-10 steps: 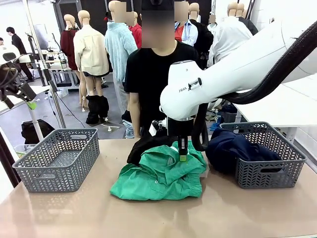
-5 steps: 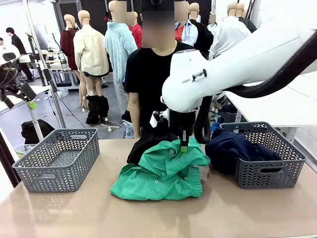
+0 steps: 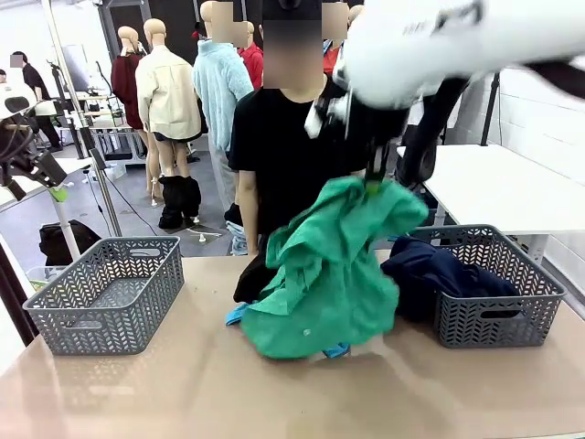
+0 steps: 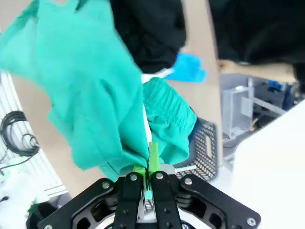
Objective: Sort the tops and bottoms.
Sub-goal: Lift clothes from the center of the table with your right hand.
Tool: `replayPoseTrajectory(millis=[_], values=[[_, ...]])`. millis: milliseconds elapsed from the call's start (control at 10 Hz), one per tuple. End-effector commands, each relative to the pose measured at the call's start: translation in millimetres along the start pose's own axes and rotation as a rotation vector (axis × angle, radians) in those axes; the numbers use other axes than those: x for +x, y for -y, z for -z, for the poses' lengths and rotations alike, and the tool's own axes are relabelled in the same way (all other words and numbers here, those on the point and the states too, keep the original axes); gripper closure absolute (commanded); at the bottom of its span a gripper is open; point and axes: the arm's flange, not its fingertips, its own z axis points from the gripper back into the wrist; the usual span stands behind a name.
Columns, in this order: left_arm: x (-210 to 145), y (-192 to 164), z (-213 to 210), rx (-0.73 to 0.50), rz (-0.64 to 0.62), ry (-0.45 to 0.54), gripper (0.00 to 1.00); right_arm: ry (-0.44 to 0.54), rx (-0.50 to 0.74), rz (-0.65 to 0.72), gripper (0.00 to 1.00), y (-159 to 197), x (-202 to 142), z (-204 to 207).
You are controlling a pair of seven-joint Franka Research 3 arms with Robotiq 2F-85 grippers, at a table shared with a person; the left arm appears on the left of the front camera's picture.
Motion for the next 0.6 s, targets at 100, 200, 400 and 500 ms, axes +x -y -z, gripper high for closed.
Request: replayPoseTrajectory(millis=[100,200,400,500], values=[[3.1,-0.1,-1.1,-0.003,-0.017,0.007,0.06,0.071,-0.079,0.09,1.0,14.2,2.3,-83.6],[3.1,-0.1,-1.1,-0.003,-0.017,0.007,0.06,0.094,-0.119,0.124,1.0,15.2,-3.1,-116.0],[3.1,-0.1,-1.1,-0.003,-0.017,0.007,0.06,0.148,-0.148,0.209,1.0,19.2,-8.2,-170.6],[3.1,-0.1,-1.1,-0.003,-0.017,0.007,0.06,0.169,-0.164,0.253,1.0,18.5,-8.9,-193.8]])
